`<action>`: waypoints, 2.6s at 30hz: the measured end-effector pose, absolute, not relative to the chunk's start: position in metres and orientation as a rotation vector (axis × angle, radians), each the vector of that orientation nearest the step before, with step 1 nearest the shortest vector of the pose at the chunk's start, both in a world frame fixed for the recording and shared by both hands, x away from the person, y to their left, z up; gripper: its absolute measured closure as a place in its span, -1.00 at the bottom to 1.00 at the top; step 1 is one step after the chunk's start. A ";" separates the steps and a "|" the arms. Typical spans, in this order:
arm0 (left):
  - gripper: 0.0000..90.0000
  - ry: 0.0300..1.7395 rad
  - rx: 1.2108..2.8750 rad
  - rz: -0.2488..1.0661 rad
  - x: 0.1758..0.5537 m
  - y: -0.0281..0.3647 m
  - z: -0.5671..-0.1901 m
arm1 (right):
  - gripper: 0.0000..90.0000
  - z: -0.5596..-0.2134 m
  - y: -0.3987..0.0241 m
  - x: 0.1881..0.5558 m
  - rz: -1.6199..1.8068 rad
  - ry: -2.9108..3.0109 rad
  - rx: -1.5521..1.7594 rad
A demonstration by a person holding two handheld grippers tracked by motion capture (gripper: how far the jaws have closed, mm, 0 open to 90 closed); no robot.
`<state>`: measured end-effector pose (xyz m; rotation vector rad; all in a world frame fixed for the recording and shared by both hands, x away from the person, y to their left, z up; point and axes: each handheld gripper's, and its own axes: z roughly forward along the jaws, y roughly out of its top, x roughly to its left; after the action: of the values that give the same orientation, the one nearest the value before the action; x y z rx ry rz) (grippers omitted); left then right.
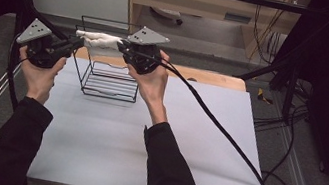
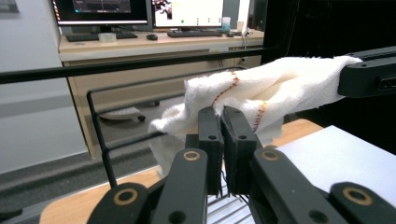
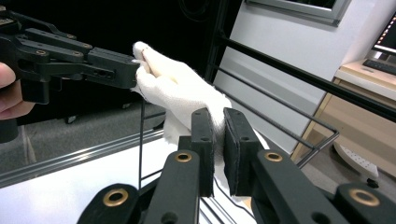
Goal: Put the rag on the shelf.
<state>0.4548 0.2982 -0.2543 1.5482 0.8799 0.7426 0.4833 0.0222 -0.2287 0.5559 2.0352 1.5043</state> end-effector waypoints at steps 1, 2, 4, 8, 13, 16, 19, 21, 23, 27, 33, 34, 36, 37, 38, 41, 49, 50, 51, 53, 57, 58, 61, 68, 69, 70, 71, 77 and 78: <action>0.91 0.882 1.548 0.739 0.454 0.298 -0.256 | 0.86 -0.229 0.022 0.483 1.504 2.035 0.556; 0.90 0.885 1.552 0.739 0.454 0.298 -0.257 | 0.86 -0.231 0.022 0.482 1.499 2.046 0.553; 0.88 0.887 1.554 0.734 0.452 0.299 -0.258 | 0.86 -0.233 0.023 0.481 1.487 2.053 0.542; 0.85 0.889 1.546 0.740 0.444 0.305 -0.251 | 0.85 -0.236 0.022 0.480 1.479 2.057 0.539; 0.90 0.886 1.524 0.776 0.433 0.314 -0.231 | 0.85 -0.237 0.023 0.479 1.469 2.059 0.534; 0.96 0.894 1.537 0.787 0.436 0.313 -0.221 | 0.85 -0.238 0.024 0.478 1.462 2.059 0.530; 0.99 0.903 1.558 0.773 0.445 0.306 -0.215 | 0.85 -0.238 0.024 0.478 1.460 2.060 0.526; 0.99 0.915 1.583 0.758 0.453 0.300 -0.213 | 0.85 -0.239 0.024 0.477 1.458 2.061 0.527; 0.99 0.928 1.608 0.737 0.461 0.294 -0.214 | 0.85 -0.239 0.024 0.477 1.462 2.062 0.531; 0.99 0.925 1.646 0.708 0.466 0.287 -0.221 | 0.84 -0.241 0.023 0.478 1.467 2.068 0.536; 0.99 0.916 1.691 0.673 0.462 0.286 -0.240 | 0.81 -0.245 0.022 0.477 1.452 2.092 0.536; 0.99 0.917 1.696 0.670 0.462 0.286 -0.243 | 0.81 -0.246 0.022 0.477 1.448 2.095 0.538; 0.99 0.923 1.702 0.660 0.463 0.287 -0.248 | 0.79 -0.247 0.023 0.477 1.439 2.105 0.539; 0.99 0.926 1.703 0.657 0.463 0.287 -0.251 | 0.78 -0.248 0.023 0.477 1.432 2.110 0.535; 0.99 0.928 1.705 0.655 0.463 0.287 -0.253 | 0.77 -0.249 0.023 0.477 1.429 2.114 0.537; 0.99 0.933 1.704 0.655 0.464 0.287 -0.256 | 0.74 -0.250 0.024 0.478 1.425 2.121 0.537; 0.99 0.944 1.719 0.669 0.467 0.286 -0.261 | 0.34 -0.243 0.021 0.474 1.484 2.106 0.534; 0.99 0.946 1.721 0.669 0.468 0.285 -0.262 | 0.44 -0.237 0.019 0.475 1.491 2.099 0.544; 0.99 0.946 1.724 0.668 0.468 0.285 -0.263 | 0.44 -0.237 0.019 0.475 1.491 2.099 0.544; 0.99 0.947 1.729 0.671 0.469 0.283 -0.265 | 0.65 -0.234 0.021 0.477 1.509 2.113 0.564; 0.99 0.945 1.736 0.666 0.471 0.280 -0.269 | 1.00 -0.247 0.029 0.482 1.494 2.188 0.640; 0.99 0.945 1.739 0.668 0.471 0.279 -0.270 | 1.00 -0.247 0.029 0.482 1.494 2.188 0.640; 0.99 0.947 1.743 0.673 0.473 0.278 -0.273 | 1.00 -0.257 0.033 0.485 1.457 2.202 0.662; 0.99 0.954 1.745 0.681 0.477 0.276 -0.276 | 1.00 -0.268 0.036 0.497 1.401 2.139 0.731; 0.99 0.954 1.745 0.684 0.478 0.275 -0.277 | 1.00 -0.269 0.036 0.498 1.400 2.136 0.732; 0.99 0.955 1.744 0.685 0.478 0.275 -0.277 | 1.00 -0.270 0.036 0.499 1.401 2.134 0.735; 0.99 0.958 1.743 0.684 0.479 0.275 -0.278 | 1.00 -0.270 0.036 0.500 1.405 2.134 0.740; 0.99 0.953 1.741 0.683 0.477 0.277 -0.276 | 0.94 -0.269 0.035 0.499 1.421 2.131 0.726; 0.98 0.949 1.743 0.686 0.475 0.277 -0.276 | 0.92 -0.268 0.035 0.498 1.427 2.130 0.721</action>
<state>0.4752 0.2766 -0.2757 1.7434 0.9495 0.6855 0.4978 0.0347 -0.2679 0.7208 2.1300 1.4272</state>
